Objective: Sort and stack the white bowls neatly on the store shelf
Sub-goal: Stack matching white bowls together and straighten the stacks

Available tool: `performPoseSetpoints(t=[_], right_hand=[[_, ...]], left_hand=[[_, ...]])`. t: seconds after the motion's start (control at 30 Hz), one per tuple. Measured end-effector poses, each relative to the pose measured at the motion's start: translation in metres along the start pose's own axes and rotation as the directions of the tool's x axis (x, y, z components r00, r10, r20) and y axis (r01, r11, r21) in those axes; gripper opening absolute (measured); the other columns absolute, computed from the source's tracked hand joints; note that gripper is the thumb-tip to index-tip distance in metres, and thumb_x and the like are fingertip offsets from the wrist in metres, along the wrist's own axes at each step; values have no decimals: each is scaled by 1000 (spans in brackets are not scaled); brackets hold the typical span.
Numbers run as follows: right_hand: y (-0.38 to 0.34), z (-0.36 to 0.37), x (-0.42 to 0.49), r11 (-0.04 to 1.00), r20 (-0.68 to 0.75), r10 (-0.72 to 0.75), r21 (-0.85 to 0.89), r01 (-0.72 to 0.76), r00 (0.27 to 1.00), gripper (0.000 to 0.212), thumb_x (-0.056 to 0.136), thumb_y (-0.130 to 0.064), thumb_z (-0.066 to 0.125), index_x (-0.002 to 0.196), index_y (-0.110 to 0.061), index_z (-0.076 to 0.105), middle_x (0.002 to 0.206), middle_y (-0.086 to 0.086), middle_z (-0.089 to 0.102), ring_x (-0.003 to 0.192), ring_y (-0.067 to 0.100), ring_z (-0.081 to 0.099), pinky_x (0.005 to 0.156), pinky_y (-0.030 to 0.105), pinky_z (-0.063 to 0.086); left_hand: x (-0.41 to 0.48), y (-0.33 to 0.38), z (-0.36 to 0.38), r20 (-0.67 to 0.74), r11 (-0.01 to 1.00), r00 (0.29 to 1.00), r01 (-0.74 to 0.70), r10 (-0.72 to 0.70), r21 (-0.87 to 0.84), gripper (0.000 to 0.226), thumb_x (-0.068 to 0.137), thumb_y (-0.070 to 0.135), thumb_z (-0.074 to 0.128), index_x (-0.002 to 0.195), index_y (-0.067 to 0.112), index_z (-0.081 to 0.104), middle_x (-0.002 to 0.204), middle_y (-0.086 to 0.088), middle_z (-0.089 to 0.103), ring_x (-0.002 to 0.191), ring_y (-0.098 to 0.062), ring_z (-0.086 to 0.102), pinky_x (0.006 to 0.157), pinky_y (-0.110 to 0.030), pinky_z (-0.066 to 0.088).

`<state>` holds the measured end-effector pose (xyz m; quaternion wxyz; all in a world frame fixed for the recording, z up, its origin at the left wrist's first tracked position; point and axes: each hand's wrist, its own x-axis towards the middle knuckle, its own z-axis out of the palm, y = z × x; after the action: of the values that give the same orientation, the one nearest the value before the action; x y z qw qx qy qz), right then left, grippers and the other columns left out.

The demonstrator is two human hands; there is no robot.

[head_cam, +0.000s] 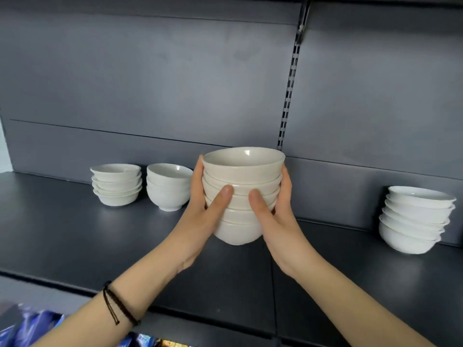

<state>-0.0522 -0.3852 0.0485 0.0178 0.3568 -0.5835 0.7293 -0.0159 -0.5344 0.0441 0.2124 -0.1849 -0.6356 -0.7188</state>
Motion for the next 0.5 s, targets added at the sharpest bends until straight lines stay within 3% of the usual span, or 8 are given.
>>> performPoseSetpoints(t=[0.17, 0.4, 0.5], right_hand=[[17, 100, 15, 1000, 33, 18, 15, -19, 999, 90, 77, -54, 72, 144, -58, 11, 145, -24, 42, 128, -1, 48, 109, 36, 42], [56, 224, 29, 996, 129, 49, 66, -58, 990, 87, 79, -49, 66, 144, -55, 8, 146, -22, 42, 124, -6, 50, 91, 15, 47], [70, 267, 36, 991, 177, 69, 98, -87, 982, 83, 80, -48, 66, 143, -53, 11, 144, -23, 43, 125, -6, 49, 94, 14, 46]], left_hand=[[-31, 41, -89, -56, 997, 998, -22, 26, 74, 76, 79, 51, 63, 141, 58, 18, 144, 18, 46, 132, -11, 46, 109, -49, 37], [-75, 76, -204, -160, 982, 986, -23, 54, 188, 76, 78, 50, 63, 141, 52, 21, 141, 13, 50, 129, -13, 50, 107, -48, 40], [-88, 82, -245, -226, 980, 973, -5, 50, 199, 80, 77, 51, 64, 143, 51, 19, 142, 16, 49, 130, -9, 49, 110, -46, 37]])
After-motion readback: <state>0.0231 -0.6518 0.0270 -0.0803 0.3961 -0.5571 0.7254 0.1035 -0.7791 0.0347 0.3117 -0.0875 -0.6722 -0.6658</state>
